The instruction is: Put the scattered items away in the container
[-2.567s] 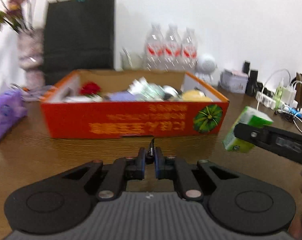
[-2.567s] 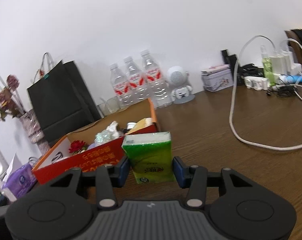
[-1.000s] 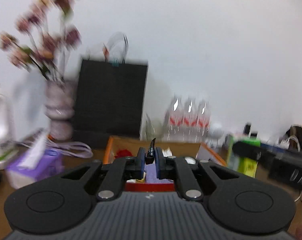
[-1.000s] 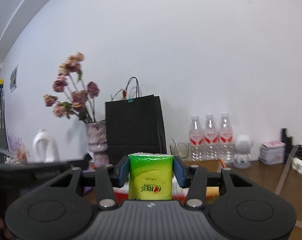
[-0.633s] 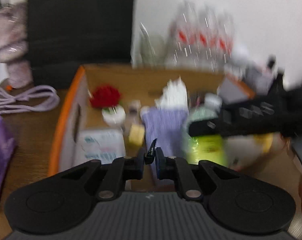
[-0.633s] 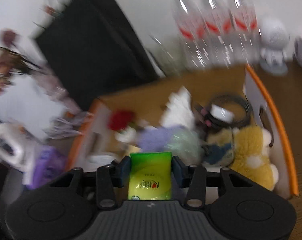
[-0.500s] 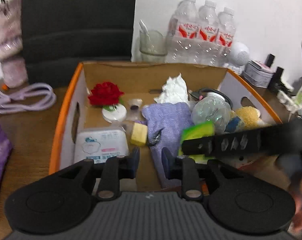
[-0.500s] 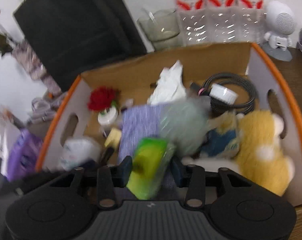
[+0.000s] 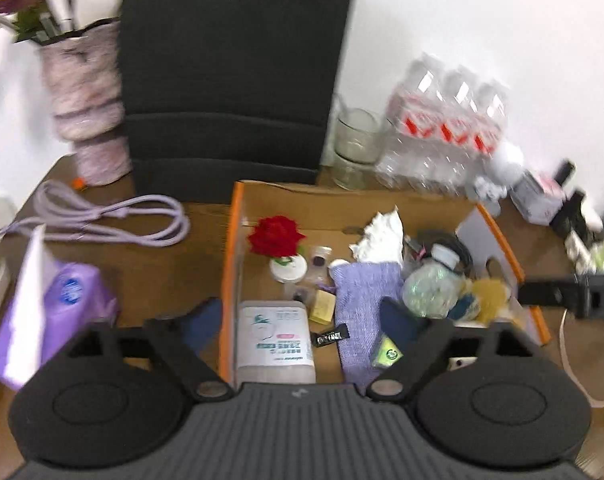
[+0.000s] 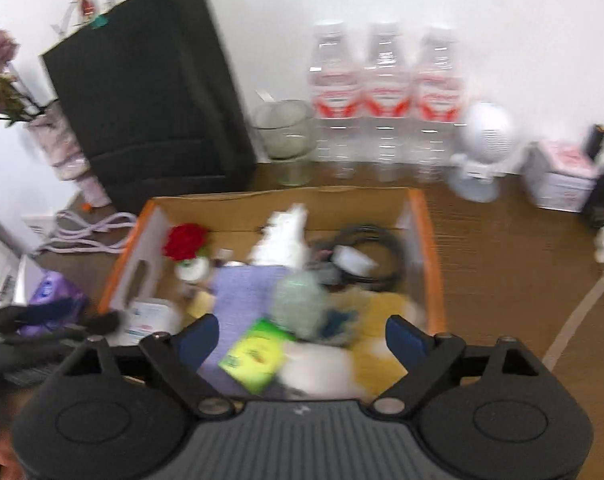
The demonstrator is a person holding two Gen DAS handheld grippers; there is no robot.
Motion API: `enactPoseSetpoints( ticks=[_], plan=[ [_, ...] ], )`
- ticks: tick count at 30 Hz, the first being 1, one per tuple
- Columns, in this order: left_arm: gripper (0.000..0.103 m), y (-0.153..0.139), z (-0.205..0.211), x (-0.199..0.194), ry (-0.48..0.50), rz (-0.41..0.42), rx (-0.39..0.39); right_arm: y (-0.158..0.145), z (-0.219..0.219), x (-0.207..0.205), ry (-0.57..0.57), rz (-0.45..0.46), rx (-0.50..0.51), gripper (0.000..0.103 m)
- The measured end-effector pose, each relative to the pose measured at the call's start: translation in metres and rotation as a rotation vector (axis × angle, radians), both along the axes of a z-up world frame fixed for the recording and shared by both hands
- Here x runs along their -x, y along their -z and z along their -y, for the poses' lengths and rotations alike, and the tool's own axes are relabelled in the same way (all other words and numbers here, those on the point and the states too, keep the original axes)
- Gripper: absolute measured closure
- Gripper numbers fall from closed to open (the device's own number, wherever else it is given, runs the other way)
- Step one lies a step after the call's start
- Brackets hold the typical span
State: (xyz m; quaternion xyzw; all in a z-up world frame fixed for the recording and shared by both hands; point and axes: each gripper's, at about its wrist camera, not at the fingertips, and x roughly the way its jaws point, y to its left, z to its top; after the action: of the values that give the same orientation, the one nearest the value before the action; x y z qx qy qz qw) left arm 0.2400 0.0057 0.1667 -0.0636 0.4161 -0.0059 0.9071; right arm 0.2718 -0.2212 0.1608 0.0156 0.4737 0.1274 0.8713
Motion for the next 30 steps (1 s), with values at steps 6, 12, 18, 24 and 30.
enactPoseSetpoints(
  ticks=[6,12,18,24,30],
  plan=[
    [0.001,-0.024,0.011,0.034,-0.012,-0.015,-0.031,-0.026,0.013,0.038,0.007,0.032,-0.001,0.010],
    [0.000,-0.036,0.021,0.107,-0.031,0.253,-0.033,-0.046,0.009,0.094,0.004,0.256,-0.012,0.010],
    [0.000,-0.006,0.027,0.174,-0.020,0.502,-0.090,-0.008,0.010,0.177,0.004,0.602,-0.080,0.000],
    [0.000,0.028,0.030,0.227,-0.012,0.495,-0.122,0.020,0.011,0.208,0.030,0.572,-0.088,0.000],
    [0.000,0.104,0.029,0.322,-0.014,0.358,-0.065,0.082,0.028,0.315,-0.009,0.545,-0.157,0.000]
  ],
)
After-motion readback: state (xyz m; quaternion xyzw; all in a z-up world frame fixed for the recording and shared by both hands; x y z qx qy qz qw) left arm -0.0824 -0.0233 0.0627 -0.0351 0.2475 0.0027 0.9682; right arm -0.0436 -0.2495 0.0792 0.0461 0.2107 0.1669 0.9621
